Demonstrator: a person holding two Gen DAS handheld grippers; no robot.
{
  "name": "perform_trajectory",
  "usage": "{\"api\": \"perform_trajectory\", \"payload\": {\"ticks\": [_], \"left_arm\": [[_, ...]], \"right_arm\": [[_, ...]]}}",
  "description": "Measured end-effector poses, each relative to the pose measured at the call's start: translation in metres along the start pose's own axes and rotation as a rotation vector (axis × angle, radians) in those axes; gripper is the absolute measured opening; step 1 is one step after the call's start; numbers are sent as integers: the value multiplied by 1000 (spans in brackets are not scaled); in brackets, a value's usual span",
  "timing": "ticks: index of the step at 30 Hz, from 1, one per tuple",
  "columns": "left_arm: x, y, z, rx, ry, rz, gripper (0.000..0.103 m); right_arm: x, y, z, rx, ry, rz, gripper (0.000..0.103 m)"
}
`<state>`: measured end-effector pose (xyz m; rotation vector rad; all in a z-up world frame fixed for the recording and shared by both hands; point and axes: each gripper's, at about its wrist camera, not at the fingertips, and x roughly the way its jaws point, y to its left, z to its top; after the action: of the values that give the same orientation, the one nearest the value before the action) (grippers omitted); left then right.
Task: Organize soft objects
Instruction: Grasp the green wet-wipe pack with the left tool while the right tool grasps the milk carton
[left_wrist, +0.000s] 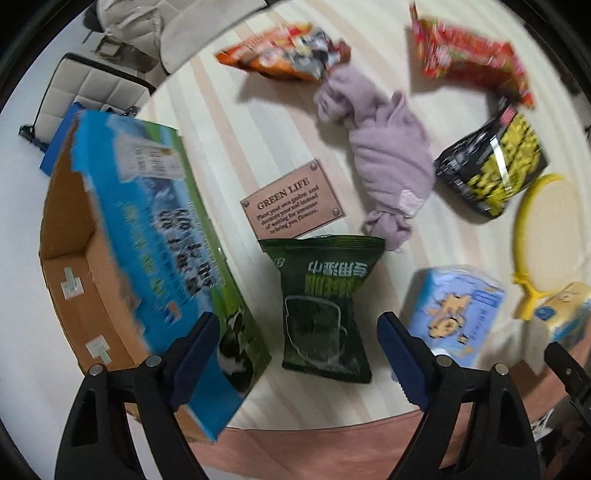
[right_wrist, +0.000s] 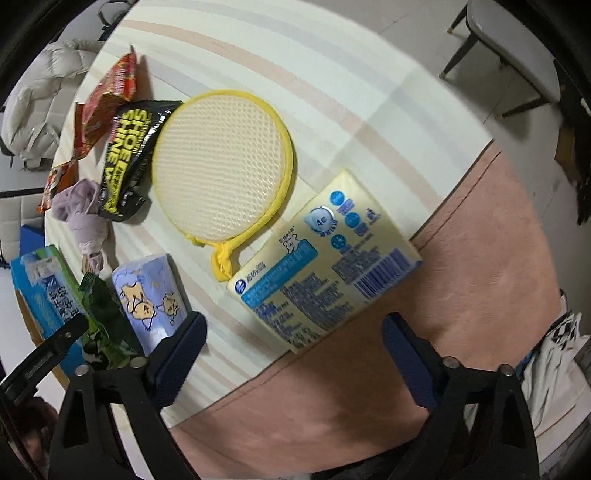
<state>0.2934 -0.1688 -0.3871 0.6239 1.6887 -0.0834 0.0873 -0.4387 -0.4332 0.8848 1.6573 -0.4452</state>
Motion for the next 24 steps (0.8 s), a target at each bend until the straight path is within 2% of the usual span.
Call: {"api": "perform_trajectory", "payload": {"ticks": [4, 6, 8, 10, 11, 12, 13, 14, 15, 17, 18, 20, 22, 23, 24], "left_arm": [[19, -8, 6, 39, 54, 38, 87], [30, -9, 7, 34, 79, 46, 87], [40, -11, 6, 21, 98, 24, 82], [49, -12, 4, 1, 128, 6, 65], [48, -10, 1, -23, 120, -21, 60], [48, -10, -1, -31, 118, -42, 49], [48, -10, -5, -32, 126, -51, 44], [47, -11, -10, -32, 131, -54, 42], [45, -13, -17, -39, 125, -73, 40], [42, -16, -32, -61, 120, -120, 37], [41, -19, -42, -70, 118, -144, 37], [39, -26, -62, -78, 107, -180, 37], [38, -30, -75, -102, 103, -208, 37], [39, -32, -84, -124, 104, -232, 37], [40, -32, -89, -137, 105, -246, 37]], "right_arm": [[16, -3, 0, 29, 32, 11, 93], [22, -4, 1, 37, 33, 9, 88], [28, -5, 5, 40, 33, 5, 86], [34, -7, 7, 44, 43, 1, 84], [37, -6, 11, 45, 50, -5, 80], [39, -6, 15, 42, 58, -3, 76], [42, -7, 14, 35, 66, -5, 72], [44, -7, 13, 20, 72, -9, 65], [46, -7, 12, -6, 77, -23, 51], [52, -4, 6, -74, 93, -61, 34], [54, -5, 2, -125, 99, -90, 29], [56, -7, -6, -231, 116, -149, 29], [55, -16, -12, -282, 133, -169, 30], [53, -21, -14, -278, 133, -153, 33], [48, -28, -14, -262, 129, -128, 44]]}}
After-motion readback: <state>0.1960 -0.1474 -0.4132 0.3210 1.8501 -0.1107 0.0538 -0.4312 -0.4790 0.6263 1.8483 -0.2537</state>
